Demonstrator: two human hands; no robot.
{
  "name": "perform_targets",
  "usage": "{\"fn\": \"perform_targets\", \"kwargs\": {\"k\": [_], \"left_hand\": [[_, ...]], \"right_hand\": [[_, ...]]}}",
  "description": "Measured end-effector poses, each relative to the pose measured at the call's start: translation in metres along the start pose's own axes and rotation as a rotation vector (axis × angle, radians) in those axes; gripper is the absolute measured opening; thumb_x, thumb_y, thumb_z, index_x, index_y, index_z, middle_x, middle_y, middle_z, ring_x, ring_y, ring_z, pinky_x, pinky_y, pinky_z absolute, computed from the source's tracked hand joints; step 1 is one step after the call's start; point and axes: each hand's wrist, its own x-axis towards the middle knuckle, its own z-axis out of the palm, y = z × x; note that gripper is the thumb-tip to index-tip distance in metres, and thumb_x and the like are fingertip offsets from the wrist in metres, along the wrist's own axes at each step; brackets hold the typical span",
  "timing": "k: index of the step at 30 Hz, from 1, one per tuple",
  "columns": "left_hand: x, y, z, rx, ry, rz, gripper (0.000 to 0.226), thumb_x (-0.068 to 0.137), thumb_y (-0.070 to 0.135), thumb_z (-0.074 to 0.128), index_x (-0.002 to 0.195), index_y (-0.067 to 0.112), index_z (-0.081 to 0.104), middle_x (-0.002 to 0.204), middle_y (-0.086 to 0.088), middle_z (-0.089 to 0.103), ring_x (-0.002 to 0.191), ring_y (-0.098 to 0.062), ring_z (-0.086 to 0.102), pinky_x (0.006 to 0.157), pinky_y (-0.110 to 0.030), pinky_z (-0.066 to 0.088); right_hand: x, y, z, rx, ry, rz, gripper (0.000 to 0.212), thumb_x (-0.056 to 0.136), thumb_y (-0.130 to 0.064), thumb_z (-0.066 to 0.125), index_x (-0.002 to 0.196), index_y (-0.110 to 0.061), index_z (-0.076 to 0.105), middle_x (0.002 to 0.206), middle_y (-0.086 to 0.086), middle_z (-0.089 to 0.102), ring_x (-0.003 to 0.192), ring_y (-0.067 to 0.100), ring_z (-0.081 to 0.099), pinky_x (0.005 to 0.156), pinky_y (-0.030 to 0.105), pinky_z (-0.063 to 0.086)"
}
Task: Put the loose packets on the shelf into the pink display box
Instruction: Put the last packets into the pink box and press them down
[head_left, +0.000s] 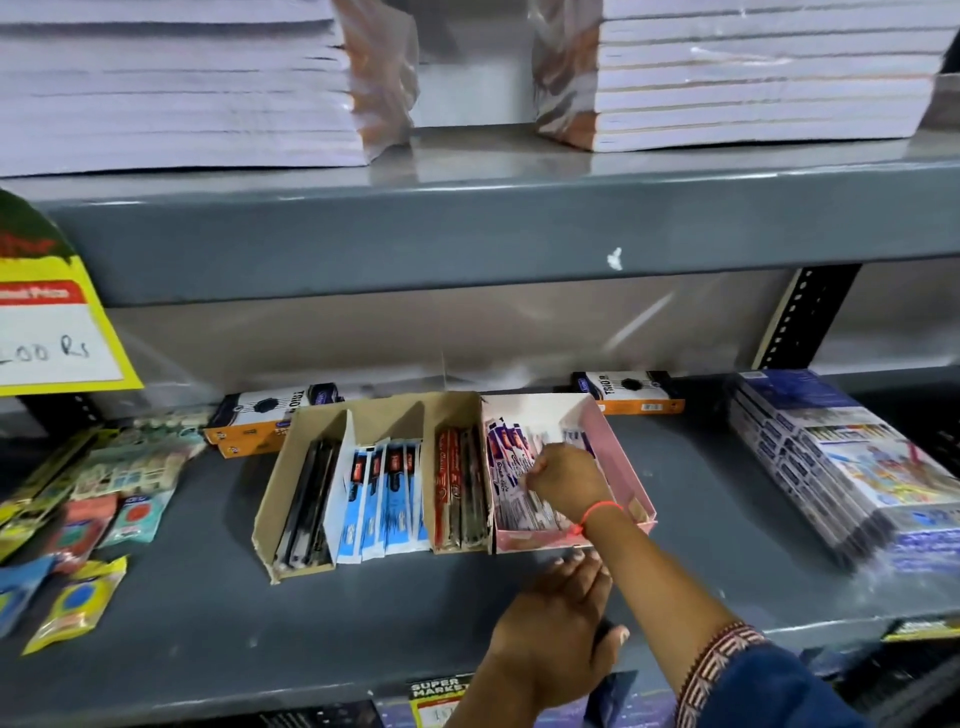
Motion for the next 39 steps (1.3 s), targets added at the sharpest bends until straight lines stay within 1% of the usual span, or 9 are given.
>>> {"fn": "perform_targets", "kwargs": {"k": [4,7,14,20,23,26,29,33,39], "left_hand": [[0.0,0.005,-0.004,-0.001,0.056,0.0,0.053,0.071,0.065,0.051,0.106,0.029,0.068,0.11,0.016,0.068,0.106,0.001,0.059,0.088,-0.011,0.044],[0.0,0.005,-0.008,0.009,0.064,0.015,0.052,0.072,0.064,0.053,0.106,0.027,0.069,0.111,0.014,0.069,0.107,0.0,0.058,0.089,-0.012,0.044],[-0.001,0.006,-0.011,0.02,0.038,-0.019,0.051,0.069,0.067,0.054,0.1,0.029,0.071,0.104,0.017,0.07,0.101,0.002,0.061,0.084,-0.012,0.046],[0.0,0.002,-0.003,0.056,0.135,0.001,0.052,0.082,0.053,0.05,0.118,0.017,0.062,0.123,0.002,0.063,0.116,-0.011,0.055,0.094,-0.023,0.043],[0.002,0.001,0.001,0.028,0.105,0.001,0.055,0.094,0.043,0.038,0.137,0.008,0.038,0.145,-0.01,0.039,0.134,-0.021,0.033,0.109,-0.03,0.025],[0.004,-0.001,0.003,-0.096,0.031,-0.011,0.058,0.098,0.038,0.033,0.143,0.005,0.019,0.154,-0.014,0.018,0.141,-0.025,0.014,0.114,-0.033,0.007],[0.004,-0.002,0.007,-0.105,0.063,-0.014,0.057,0.097,0.037,0.037,0.141,0.003,0.024,0.152,-0.016,0.024,0.139,-0.027,0.02,0.113,-0.034,0.011],[0.004,-0.002,0.008,-0.113,0.075,-0.022,0.058,0.097,0.038,0.037,0.142,0.004,0.024,0.152,-0.014,0.024,0.139,-0.025,0.019,0.113,-0.032,0.011],[0.006,-0.002,0.007,-0.158,0.018,-0.031,0.058,0.098,0.039,0.034,0.143,0.005,0.019,0.154,-0.013,0.019,0.141,-0.024,0.015,0.114,-0.031,0.007]], "right_hand": [[0.003,0.01,-0.008,-0.218,0.019,0.016,0.023,0.088,-0.01,0.051,0.106,-0.001,0.061,0.11,0.018,0.068,0.102,0.032,0.066,0.084,0.036,0.053],[0.003,0.015,-0.001,-0.309,-0.028,0.012,0.03,0.089,-0.018,0.052,0.115,-0.002,0.057,0.118,0.017,0.063,0.109,0.032,0.061,0.091,0.039,0.052],[0.004,0.016,0.004,-0.435,0.022,-0.019,0.031,0.089,-0.005,0.041,0.117,-0.002,0.055,0.12,0.018,0.063,0.11,0.032,0.062,0.087,0.038,0.052],[0.007,0.014,0.0,-0.402,0.036,-0.002,0.054,0.09,0.0,0.037,0.143,0.0,0.024,0.122,0.02,0.061,0.107,0.034,0.063,0.082,0.038,0.052],[0.016,0.011,-0.011,-0.255,-0.059,0.033,0.048,0.09,-0.004,0.042,0.137,0.004,0.038,0.134,0.018,0.053,0.114,0.029,0.058,0.09,0.034,0.048],[0.016,0.012,-0.013,-0.163,-0.092,0.084,0.036,0.087,-0.011,0.05,0.121,0.0,0.058,0.125,0.02,0.06,0.108,0.032,0.059,0.082,0.033,0.048],[0.013,0.018,-0.008,-0.232,-0.039,0.083,0.033,0.087,-0.013,0.049,0.115,-0.001,0.062,0.119,0.019,0.064,0.111,0.034,0.06,0.085,0.035,0.048],[0.006,0.024,-0.007,-0.42,0.116,-0.023,0.028,0.088,-0.002,0.041,0.109,0.001,0.059,0.108,0.018,0.068,0.098,0.032,0.067,0.068,0.033,0.048],[0.004,0.034,-0.006,-0.493,0.164,0.009,0.032,0.09,-0.004,0.044,0.12,-0.004,0.056,0.117,0.018,0.064,0.107,0.036,0.063,0.083,0.045,0.054]]}}
